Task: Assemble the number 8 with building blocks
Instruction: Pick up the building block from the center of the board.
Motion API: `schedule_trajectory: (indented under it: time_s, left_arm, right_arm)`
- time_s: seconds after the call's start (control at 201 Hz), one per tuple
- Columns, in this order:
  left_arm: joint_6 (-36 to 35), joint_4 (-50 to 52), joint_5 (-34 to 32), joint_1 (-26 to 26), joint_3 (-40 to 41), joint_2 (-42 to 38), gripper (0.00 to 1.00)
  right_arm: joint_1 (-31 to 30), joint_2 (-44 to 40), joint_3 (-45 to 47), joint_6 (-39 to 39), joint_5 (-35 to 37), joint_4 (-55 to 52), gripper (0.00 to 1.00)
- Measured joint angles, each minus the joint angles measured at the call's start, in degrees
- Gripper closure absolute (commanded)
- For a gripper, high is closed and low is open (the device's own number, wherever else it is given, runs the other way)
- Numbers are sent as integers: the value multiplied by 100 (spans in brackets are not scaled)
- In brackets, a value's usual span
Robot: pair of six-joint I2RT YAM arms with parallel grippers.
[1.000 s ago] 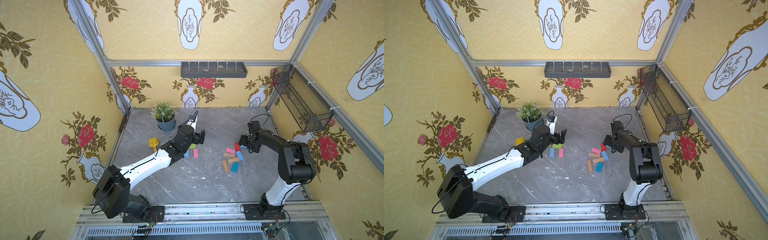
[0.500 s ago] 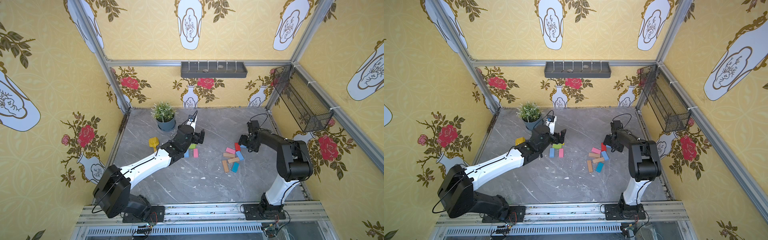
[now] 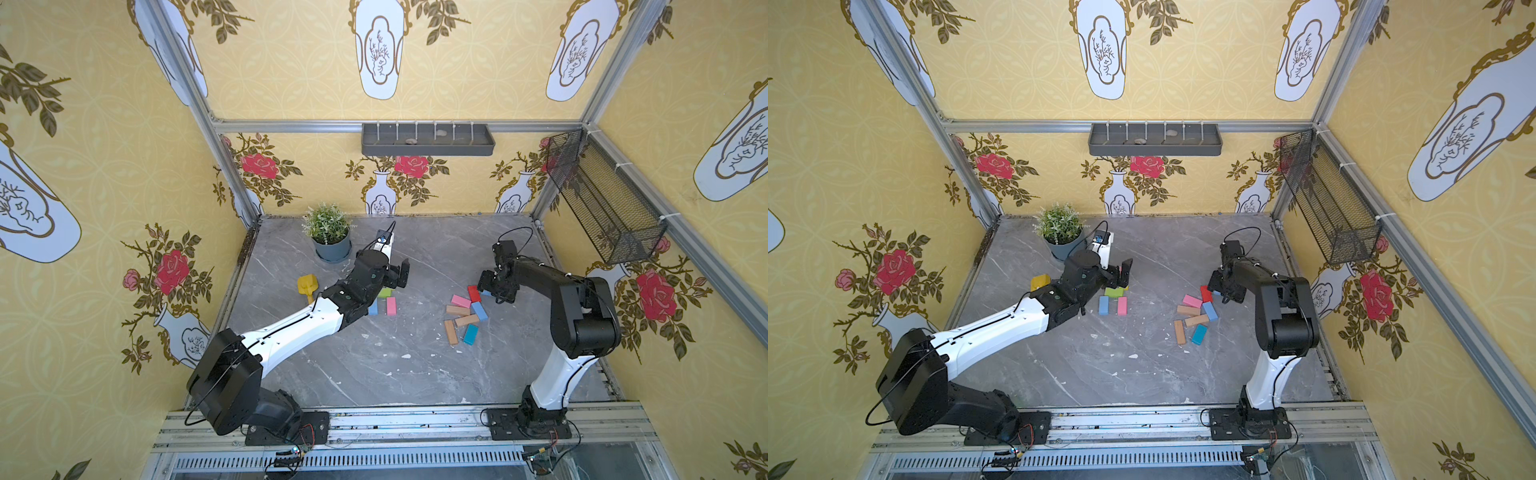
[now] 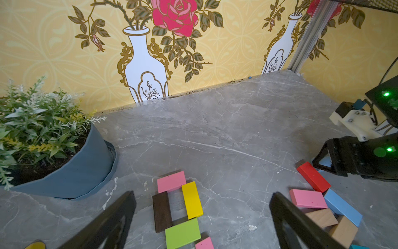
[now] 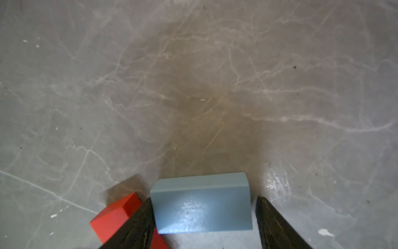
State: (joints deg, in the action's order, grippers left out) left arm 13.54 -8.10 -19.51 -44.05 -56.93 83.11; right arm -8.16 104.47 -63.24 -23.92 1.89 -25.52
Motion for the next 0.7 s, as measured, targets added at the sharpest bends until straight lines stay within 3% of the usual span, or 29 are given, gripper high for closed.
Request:
schedule_trajectory:
  time_s: [0.508, 0.697]
  left_arm:
    - [164, 31, -9, 142, 90, -111, 0]
    - [343, 138, 11, 282, 184, -367, 0]
  right_arm:
    - [-48, -197, 11, -9, 37, -83, 44]
    - [-575, -608, -57, -131, 184, -313, 44]
